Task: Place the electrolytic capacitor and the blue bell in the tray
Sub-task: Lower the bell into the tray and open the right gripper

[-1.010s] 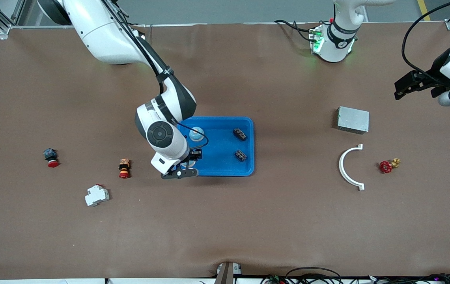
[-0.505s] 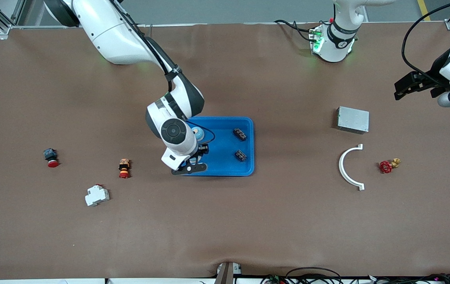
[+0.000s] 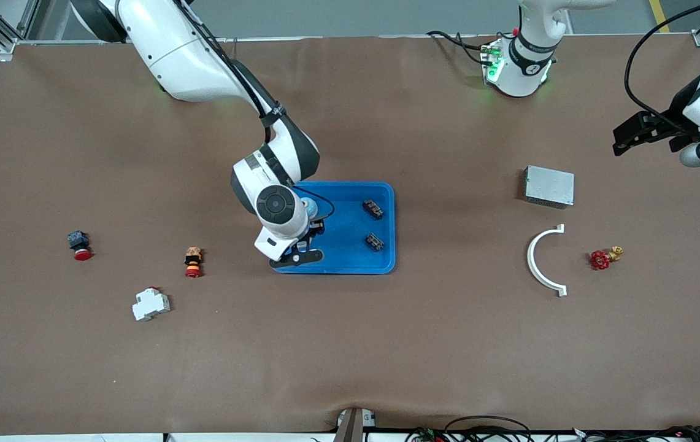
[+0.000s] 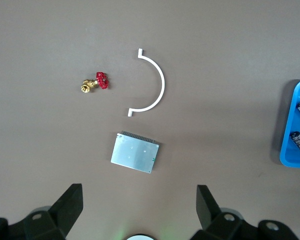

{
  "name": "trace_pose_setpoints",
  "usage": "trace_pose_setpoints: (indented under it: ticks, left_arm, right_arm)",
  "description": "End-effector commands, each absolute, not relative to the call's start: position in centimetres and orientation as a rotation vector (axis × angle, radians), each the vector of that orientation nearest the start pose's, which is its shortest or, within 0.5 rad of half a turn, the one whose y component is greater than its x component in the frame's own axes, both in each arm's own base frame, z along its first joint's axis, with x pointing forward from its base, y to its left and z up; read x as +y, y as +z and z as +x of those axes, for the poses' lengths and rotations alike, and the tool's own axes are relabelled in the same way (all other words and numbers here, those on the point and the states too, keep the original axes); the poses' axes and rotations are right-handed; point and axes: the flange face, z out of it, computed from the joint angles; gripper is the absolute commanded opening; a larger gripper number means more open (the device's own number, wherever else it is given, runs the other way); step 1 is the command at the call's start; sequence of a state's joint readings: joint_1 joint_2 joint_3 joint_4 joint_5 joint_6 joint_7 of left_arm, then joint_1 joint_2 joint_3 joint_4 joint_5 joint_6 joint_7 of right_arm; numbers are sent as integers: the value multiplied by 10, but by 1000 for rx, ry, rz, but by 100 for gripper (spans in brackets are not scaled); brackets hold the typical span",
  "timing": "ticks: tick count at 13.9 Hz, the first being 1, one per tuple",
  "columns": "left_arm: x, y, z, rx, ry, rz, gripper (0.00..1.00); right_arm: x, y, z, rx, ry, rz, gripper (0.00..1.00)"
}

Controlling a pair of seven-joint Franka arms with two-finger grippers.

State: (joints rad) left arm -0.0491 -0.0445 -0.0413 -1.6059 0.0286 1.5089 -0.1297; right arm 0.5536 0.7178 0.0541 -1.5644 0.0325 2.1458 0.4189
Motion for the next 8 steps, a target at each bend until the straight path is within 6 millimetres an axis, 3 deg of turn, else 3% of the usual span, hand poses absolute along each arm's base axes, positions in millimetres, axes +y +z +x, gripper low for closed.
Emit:
trace_pose_setpoints:
  ticks: [1, 4, 6, 7, 8]
  left_arm:
    - [-45, 630, 524, -39, 59, -3117, 100]
    - [-45, 629, 525, -39, 61, -3117, 100]
    - [-44, 629, 526, -42, 61, -3117, 100]
    - [-44, 629, 526, -42, 61, -3115, 100]
    - [-44, 629, 526, -39, 61, -3115, 100]
  right_arm:
    - [390, 203, 564, -271, 231, -3151, 12]
    - [389, 199, 564, -270, 235, -3154, 16]
    - [389, 196, 563, -270, 244, -3156, 27]
    - [389, 195, 563, -270, 246, -3157, 44]
    - [390, 194, 562, -270, 246, -3157, 70]
